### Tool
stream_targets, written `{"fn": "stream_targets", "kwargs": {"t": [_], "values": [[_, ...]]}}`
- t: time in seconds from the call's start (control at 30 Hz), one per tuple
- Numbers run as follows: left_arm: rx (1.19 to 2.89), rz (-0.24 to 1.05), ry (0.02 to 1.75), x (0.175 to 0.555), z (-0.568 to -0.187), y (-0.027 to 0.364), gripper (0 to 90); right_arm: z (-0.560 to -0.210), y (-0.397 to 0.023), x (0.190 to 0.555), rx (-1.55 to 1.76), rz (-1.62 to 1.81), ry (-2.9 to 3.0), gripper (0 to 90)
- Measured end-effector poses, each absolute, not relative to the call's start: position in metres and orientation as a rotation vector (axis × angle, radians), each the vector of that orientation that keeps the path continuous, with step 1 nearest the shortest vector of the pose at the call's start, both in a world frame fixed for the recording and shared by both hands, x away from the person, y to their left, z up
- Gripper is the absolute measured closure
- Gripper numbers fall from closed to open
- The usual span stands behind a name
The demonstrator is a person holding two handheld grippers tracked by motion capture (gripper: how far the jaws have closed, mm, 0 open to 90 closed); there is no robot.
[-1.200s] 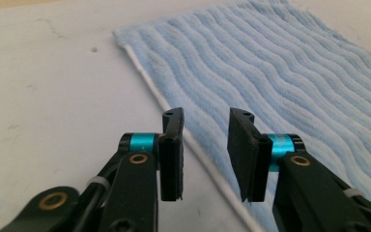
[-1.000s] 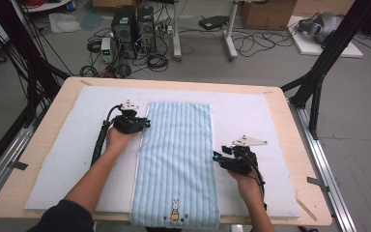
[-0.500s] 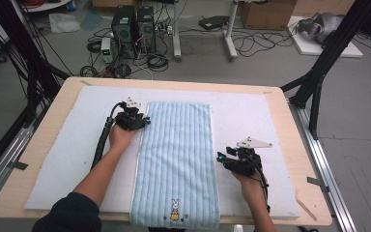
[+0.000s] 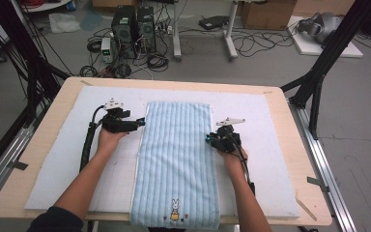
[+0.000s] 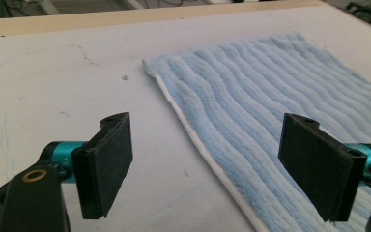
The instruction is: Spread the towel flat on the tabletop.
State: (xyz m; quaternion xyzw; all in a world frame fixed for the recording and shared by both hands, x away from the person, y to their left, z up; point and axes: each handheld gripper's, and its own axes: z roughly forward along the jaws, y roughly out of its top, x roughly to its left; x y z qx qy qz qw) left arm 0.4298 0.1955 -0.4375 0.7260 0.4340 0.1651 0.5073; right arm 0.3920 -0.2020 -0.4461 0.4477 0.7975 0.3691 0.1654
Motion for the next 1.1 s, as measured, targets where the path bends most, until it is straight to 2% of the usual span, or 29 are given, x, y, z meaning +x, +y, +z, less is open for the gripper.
{"fn": "stream_targets", "kwargs": {"t": [0.07, 0.2, 0.4, 0.5, 0.77, 1.1], "values": [[1.74, 0.382, 1.037, 0.426, -0.438, 0.199, 19.7, -0.446, -0.201, 0.397, 1.26, 1.024, 2.266, 79.3], [1.74, 0.36, 1.016, 0.419, -0.437, 0.204, 19.7, -0.444, -0.2, 0.4, 1.275, 0.971, 2.257, 77.3], [1.709, 0.349, 0.976, 0.408, -0.433, 0.209, 19.7, -0.432, -0.21, 0.387, 1.274, 1.078, 2.21, 57.4], [1.68, 0.32, 0.948, 0.401, -0.431, 0.211, 19.7, -0.427, -0.224, 0.372, 1.271, 1.109, 2.174, 39.7], [1.649, 0.357, 0.949, 0.382, -0.428, 0.214, 18.1, -0.422, -0.259, 0.344, 1.27, 1.14, 2.11, 10.8], [1.661, 0.377, 0.935, 0.371, -0.421, 0.214, 19.2, -0.415, -0.276, 0.338, 1.255, 1.184, 2.062, 10.7]]}}
